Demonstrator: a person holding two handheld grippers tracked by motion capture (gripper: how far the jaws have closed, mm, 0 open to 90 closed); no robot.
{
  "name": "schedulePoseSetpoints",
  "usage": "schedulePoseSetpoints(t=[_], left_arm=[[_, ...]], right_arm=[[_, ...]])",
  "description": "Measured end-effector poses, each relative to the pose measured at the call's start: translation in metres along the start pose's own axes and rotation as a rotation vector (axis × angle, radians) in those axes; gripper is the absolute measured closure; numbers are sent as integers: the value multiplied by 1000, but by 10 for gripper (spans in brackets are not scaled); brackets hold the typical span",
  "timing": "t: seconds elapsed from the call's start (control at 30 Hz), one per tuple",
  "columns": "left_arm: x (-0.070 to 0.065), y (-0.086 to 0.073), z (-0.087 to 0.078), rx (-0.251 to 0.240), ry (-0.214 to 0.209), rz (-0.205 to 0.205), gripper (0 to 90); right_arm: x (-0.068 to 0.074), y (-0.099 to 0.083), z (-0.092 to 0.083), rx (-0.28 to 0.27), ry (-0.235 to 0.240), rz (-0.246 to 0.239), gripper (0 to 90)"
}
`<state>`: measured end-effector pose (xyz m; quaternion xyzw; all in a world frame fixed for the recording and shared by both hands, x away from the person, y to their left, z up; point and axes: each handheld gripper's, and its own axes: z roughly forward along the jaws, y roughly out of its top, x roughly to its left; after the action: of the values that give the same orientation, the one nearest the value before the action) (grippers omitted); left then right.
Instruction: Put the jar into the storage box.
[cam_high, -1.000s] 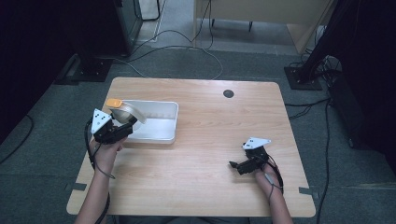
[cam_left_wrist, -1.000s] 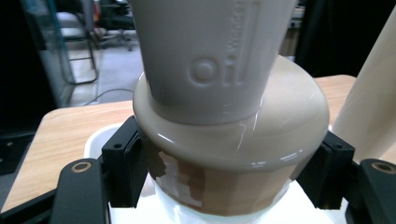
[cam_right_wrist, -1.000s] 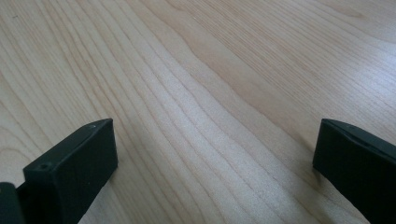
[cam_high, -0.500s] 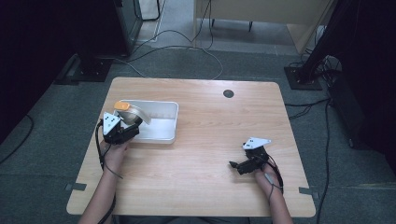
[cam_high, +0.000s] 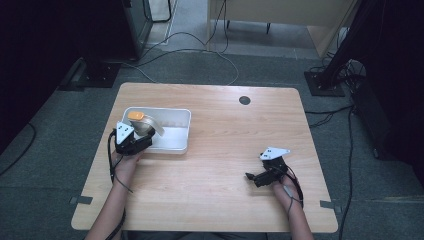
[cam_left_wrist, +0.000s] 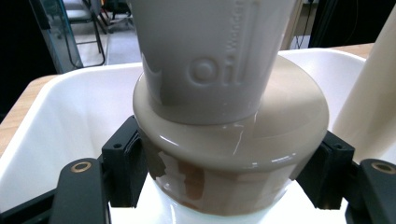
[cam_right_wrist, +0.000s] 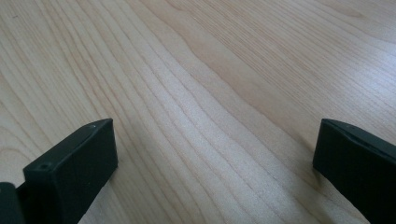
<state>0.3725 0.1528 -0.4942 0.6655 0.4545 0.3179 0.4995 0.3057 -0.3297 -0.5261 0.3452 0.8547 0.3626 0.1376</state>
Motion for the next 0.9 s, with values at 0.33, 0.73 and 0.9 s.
schedulePoseSetpoints(t=[0.33, 0.73, 0.9], left_arm=[[1, -2, 4, 37, 3, 10, 287], [-1, 1, 7, 72, 10, 21, 285], [-1, 0, 8, 74, 9, 29, 284]], right_arm=[[0, 0, 0, 0, 0, 0, 0], [0, 0, 0, 1, 0, 1, 0], [0, 0, 0, 0, 0, 1, 0]])
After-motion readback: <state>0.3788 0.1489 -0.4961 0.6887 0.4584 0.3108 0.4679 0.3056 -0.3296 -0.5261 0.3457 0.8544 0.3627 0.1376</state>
